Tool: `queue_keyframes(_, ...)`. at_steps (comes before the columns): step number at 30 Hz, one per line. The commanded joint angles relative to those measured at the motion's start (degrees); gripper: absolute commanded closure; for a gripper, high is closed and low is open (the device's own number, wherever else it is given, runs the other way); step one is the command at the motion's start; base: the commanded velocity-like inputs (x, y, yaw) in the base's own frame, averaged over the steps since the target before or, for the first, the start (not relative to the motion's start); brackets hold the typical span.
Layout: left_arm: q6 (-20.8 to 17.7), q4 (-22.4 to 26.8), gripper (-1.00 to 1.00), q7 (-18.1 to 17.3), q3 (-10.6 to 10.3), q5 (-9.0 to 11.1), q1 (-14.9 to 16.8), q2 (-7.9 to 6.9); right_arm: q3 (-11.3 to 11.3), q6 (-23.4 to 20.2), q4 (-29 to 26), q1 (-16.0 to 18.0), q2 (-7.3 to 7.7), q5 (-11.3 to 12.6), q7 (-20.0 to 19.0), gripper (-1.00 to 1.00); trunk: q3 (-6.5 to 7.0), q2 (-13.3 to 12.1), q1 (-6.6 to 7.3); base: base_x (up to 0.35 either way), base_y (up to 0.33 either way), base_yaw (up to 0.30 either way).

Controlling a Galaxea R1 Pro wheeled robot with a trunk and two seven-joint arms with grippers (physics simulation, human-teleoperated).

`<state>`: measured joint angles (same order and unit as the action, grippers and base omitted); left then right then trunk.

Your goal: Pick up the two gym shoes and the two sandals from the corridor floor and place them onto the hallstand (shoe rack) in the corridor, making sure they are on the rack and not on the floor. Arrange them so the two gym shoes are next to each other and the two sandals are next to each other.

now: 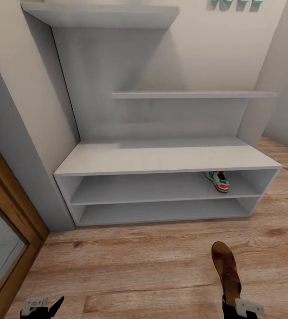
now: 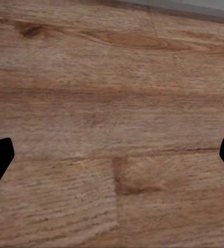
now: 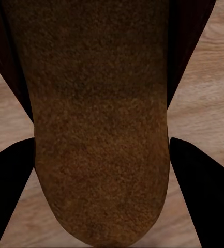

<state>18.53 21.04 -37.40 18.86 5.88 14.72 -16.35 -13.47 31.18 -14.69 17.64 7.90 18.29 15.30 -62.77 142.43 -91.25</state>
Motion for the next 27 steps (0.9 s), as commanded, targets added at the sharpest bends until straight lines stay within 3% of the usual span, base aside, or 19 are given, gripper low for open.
queue_keyframes(1, 0.2, -0.1, -1.0, -0.5, 0.2, 0.3, 0.0, 0.02, -0.5, 0.1, -0.1, 0.0, 0.03, 0.3, 0.3, 1.0, -0.05, 0.0, 0.01, 0.0, 0.004, 0.0)
queue_keyframes(5, 2.5, -0.8, -1.0, -0.5, 0.2, 0.3, 0.0, 0.32, -0.5, -0.4, -0.5, 0.1, -0.26, 0.1, 0.3, 1.0, -0.05, 0.0, 0.01, 0.0, 0.002, 0.0)
queue_keyframes(11, 4.8, -3.0, -1.0, -0.6, -0.1, -0.2, 0.0, 1.1, -0.6, -7.6, -3.8, 0.1, -3.67, -0.4, 0.4, 1.0, -0.05, 0.0, 0.01, 0.0, 0.0, 0.0)
queue_keyframes(14, 5.2, -3.4, -1.0, -0.6, -0.1, -0.2, 0.0, 1.25, -0.5, -17.4, -9.0, 0.4, -5.92, -1.8, 0.6, 1.0, -0.05, 0.0, 0.01, 0.0, 0.0, 0.0)
queue_keyframes(18, 5.4, -3.5, -1.0, -0.6, -0.1, -0.2, 0.0, 1.29, -0.5, -28.6, -17.1, 1.1, -7.71, -2.8, 1.7, 1.0, -0.05, 0.0, 0.01, 0.0, 0.0, 0.0)
queue_keyframes(19, 5.4, -3.5, -1.0, -0.6, -0.1, -0.3, 0.0, 1.3, -0.4, -32.9, -20.8, 1.4, -8.56, -2.9, 2.8, 1.0, -0.05, 0.0, 0.01, 0.0, 0.0, 0.0)
queue_keyframes(22, 5.4, -3.6, -1.0, -0.6, -0.1, -0.3, 0.0, 1.32, -0.4, -38.5, -25.8, 1.8, -10.21, -3.1, 5.8, 1.0, -0.05, 0.0, 0.01, 0.0, 0.0, 0.0)
queue_keyframes(25, 5.5, -3.6, -1.0, -0.6, -0.1, -0.2, 0.0, 1.36, -0.4, -44.0, -30.9, 2.7, -13.22, -3.2, 11.6, 1.0, -0.05, 0.0, 0.01, 0.0, 0.0, 0.0)
queue_keyframes(27, 5.5, -3.6, -1.0, -0.7, -0.1, -0.2, 0.0, 1.38, -0.4, -47.2, -33.5, 4.3, -16.34, -3.3, 17.6, 1.0, -0.05, 0.0, 0.01, 0.0, 0.0, 0.0)
